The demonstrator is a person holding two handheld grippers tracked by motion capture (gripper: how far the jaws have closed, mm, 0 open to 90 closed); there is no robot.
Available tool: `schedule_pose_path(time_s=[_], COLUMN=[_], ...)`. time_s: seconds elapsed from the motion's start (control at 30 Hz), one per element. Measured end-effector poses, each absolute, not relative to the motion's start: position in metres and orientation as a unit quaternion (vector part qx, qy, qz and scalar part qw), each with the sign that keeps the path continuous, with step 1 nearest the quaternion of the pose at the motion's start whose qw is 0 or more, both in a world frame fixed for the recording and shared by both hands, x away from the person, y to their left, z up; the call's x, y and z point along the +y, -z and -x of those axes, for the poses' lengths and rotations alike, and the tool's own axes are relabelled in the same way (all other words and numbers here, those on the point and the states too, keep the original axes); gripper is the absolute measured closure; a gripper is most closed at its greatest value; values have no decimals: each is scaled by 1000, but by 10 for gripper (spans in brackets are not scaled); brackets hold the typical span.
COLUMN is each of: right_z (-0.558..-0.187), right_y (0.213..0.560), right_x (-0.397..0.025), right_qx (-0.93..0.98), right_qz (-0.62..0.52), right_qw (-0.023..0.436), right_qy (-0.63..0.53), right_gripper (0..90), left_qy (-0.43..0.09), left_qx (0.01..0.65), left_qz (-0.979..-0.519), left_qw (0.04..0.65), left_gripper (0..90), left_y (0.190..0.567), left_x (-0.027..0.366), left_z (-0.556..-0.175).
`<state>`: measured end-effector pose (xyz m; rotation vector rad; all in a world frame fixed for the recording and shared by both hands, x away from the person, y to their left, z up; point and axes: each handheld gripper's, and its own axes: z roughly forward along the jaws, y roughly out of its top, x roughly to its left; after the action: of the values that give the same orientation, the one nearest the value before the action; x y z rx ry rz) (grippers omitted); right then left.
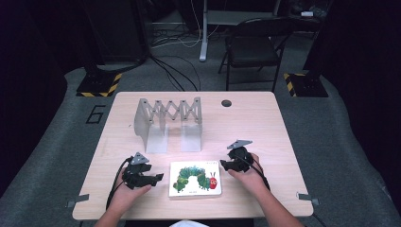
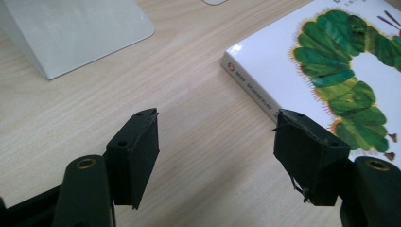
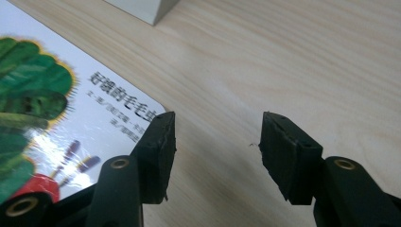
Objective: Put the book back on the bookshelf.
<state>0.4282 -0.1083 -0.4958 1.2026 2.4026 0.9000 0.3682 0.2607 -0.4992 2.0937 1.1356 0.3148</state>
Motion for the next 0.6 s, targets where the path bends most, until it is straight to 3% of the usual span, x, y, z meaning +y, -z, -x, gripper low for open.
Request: schedule_pose_path(time_s=[0.17,0.6], right_z=[-429,-432], right_y=[483,491], right_x=[-100,-95], right_qx=[831,830], right_qz=[-425,-418], right_qw=[123,112], right_qy=[-339,-352], right_gripper=[423,384], left_qy=[-135,-117], left_qx=[437,398], left_qz=[-818,-841], left_qw=[349,348], left_gripper=[271,238], left_y=[496,508], left_x=[252,244], left_z=[-353,-341])
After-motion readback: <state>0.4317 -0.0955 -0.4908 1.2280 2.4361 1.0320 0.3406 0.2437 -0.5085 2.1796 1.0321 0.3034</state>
